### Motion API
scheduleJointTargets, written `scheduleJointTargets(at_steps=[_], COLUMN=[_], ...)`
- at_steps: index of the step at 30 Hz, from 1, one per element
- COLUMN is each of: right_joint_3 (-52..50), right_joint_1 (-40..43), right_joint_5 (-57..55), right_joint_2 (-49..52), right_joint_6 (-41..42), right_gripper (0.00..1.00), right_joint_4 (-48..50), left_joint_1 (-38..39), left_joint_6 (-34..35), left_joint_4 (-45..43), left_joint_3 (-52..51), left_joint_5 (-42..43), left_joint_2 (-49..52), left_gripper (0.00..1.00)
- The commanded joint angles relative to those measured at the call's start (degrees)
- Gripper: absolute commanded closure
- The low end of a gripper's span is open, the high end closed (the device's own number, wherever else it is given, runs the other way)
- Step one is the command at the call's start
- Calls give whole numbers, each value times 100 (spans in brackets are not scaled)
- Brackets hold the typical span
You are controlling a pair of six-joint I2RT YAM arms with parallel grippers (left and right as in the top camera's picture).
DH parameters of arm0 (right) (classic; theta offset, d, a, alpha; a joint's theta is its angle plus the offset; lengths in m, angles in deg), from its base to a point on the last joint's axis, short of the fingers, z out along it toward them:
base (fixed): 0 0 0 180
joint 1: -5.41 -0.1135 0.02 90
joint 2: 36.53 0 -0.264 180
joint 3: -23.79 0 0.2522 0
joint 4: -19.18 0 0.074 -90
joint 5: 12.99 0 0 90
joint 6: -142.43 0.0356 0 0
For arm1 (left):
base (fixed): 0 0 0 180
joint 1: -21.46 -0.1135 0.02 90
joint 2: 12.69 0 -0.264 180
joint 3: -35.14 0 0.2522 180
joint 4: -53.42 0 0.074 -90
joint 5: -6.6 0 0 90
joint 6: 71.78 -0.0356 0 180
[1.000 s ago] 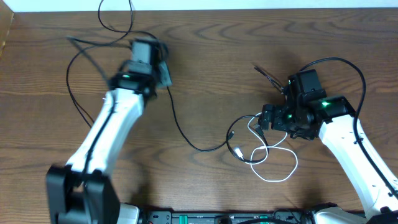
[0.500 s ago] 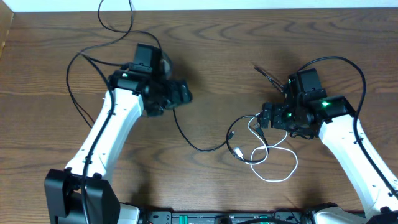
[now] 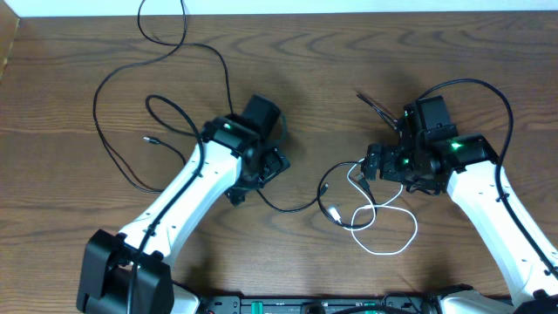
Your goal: Untangle cables
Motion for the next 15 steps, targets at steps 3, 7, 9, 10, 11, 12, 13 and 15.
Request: scheduleJointTargets(at_steps=[3, 7, 9, 10, 11, 12, 13, 15], right_joint_3=[-28, -28, -28, -28, -28, -28, -28, -28], right_joint_1=[-28, -28, -28, -28, -28, -28, -28, -28], right_joint_5=[35, 35, 35, 35, 37, 35, 35, 35], right_joint_2=[-35, -35, -35, -35, -35, -35, -35, -35], right_joint_6=[46, 46, 46, 46, 46, 46, 46, 46], right_gripper=[1, 1, 1, 1, 1, 1, 1, 1], right_joint_4=[0, 37, 42, 35, 28, 17, 15, 20], left_joint_1=[57, 59, 57, 57, 57, 57, 57, 57], left_joint_6=[1764, 1755, 1757, 1755, 1755, 1755, 1753, 1690], left_joint_4=[-393, -1172, -1434, -1530, -1628, -1690, -1751, -1886], left_joint_3=[-562, -1084, -1311, -1386, -1449, -1493, -1532, -1606], left_joint_5=[-1174, -1154, -1154, -1156, -1158, -1158, -1158, -1281], left_joint_2=[-9, 2, 2, 2, 2, 2, 2, 2], left_gripper=[7, 10, 16, 19, 20, 21, 21, 25])
